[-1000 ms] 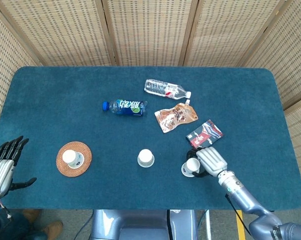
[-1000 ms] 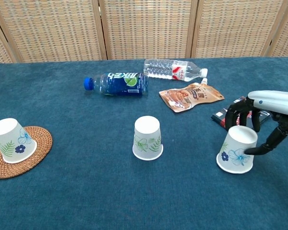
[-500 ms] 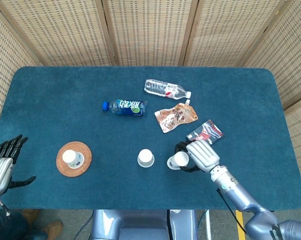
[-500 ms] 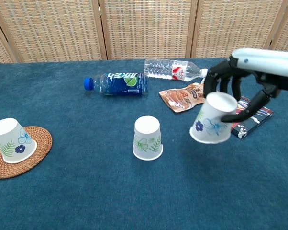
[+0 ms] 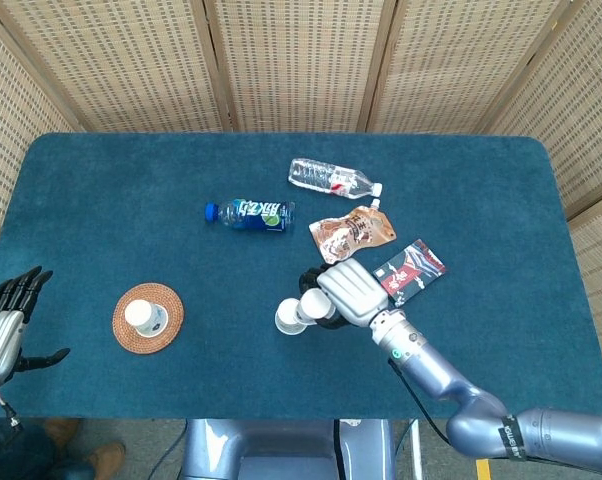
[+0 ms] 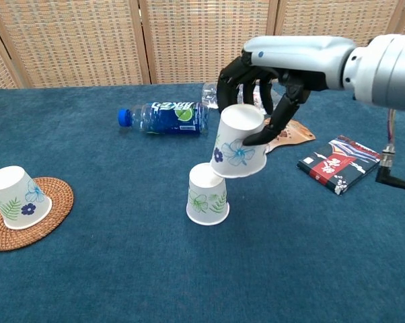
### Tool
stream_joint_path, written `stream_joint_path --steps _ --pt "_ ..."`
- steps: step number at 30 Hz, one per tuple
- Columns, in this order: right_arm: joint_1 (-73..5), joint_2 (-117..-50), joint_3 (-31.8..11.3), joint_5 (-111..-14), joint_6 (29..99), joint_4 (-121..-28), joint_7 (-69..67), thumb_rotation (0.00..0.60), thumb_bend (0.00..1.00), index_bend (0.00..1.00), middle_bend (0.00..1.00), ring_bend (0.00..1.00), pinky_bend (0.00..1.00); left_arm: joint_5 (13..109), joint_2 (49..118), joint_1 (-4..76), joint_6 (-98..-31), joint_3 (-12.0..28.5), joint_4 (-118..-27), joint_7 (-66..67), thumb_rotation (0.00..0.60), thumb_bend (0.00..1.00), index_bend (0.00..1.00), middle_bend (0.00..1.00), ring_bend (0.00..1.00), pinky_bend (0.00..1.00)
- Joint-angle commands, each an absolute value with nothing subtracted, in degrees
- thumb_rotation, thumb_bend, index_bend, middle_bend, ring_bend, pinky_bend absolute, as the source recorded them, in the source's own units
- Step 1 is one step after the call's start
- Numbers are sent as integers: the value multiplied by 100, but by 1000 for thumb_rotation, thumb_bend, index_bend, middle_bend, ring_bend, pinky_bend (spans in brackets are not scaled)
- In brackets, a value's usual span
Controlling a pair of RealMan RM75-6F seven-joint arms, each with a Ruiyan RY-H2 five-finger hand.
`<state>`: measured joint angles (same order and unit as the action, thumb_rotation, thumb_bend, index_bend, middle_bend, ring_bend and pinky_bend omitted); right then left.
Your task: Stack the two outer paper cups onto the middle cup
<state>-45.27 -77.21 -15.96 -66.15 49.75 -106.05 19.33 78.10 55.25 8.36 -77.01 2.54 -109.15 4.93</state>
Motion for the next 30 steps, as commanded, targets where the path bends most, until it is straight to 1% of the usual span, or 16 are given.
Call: stream_joint_path --steps 1,6,15,20,21,23,24,25,27,30 --pt "-4744 -7941 -1508 -6283 4970 -10619 2300 600 424 504 562 478 561 7795 5527 843 -7686 250 -10918 508 600 0 0 0 0 0" --pt "-4869 -8099 -1509 -6072 5182 -10643 2521 600 428 503 562 478 561 7821 5533 842 -7690 228 -10928 542 600 0 0 0 0 0" --pt "-5158 -8343 -1480 -5639 5354 -10531 2944 600 428 502 559 478 561 7833 5536 845 -7690 212 -10935 551 600 0 0 0 0 0" --pt "-5307 -8402 -1486 -5314 5427 -10514 3140 600 422 484 537 469 560 7833 5525 855 -7669 208 -10931 526 600 0 0 0 0 0" --pt "-5336 -8389 -1472 -5236 5413 -10530 3184 600 378 442 500 439 551 7838 5521 856 -7669 208 -10929 518 600 0 0 0 0 0" --pt "-5403 -8294 -1429 -4984 5316 -10632 3275 600 197 299 361 321 462 7837 5512 859 -7664 209 -10925 501 600 0 0 0 0 0" --pt "-5445 -8230 -1414 -4846 5270 -10704 3327 600 82 202 258 233 383 7835 5511 860 -7664 210 -10921 493 600 0 0 0 0 0" --pt "-5480 -8176 -1408 -4747 5256 -10770 3368 600 17 133 173 165 317 7838 5508 859 -7665 209 -10919 487 600 0 0 0 0 0" --pt "-5524 -8111 -1400 -4658 5302 -10894 3404 600 0 77 94 104 260 7838 5503 862 -7662 210 -10916 470 600 0 0 0 0 0" --pt "-5524 -8044 -1395 -4669 5384 -11031 3346 600 0 53 64 71 209 7834 5498 868 -7653 211 -10918 468 600 0 0 0 0 0"
